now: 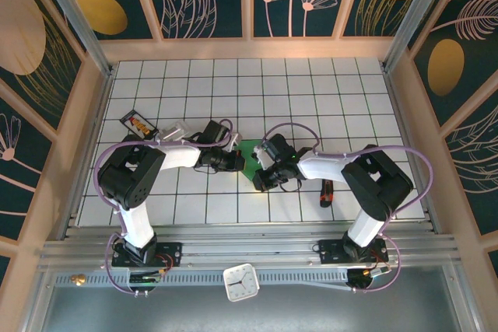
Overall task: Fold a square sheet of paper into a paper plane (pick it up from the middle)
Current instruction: Third fold the triangle at the center of the table.
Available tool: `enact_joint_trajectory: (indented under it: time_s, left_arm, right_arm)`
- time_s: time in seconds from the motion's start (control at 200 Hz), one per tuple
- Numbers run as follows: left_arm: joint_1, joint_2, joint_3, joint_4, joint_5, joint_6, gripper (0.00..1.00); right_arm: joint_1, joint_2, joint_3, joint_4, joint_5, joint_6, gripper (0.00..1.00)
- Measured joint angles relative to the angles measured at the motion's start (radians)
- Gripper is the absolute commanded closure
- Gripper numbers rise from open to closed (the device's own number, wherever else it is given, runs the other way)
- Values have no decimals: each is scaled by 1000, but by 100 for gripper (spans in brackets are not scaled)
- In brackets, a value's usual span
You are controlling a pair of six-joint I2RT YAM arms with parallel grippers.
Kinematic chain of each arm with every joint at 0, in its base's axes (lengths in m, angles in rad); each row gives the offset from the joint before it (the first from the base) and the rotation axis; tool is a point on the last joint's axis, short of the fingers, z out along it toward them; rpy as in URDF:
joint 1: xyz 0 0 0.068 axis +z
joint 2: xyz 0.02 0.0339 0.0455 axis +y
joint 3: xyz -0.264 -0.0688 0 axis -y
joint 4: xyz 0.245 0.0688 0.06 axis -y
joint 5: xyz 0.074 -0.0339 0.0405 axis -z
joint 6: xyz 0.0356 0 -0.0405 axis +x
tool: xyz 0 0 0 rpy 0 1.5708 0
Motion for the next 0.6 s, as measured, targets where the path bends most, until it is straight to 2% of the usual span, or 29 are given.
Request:
enact_joint_trajectory:
  time_s: [0.595]
  left_arm:
    - [-1, -5, 0, -10, -11, 0, 100]
  right_arm:
    - [-2, 1, -25, 35, -10, 13, 95]
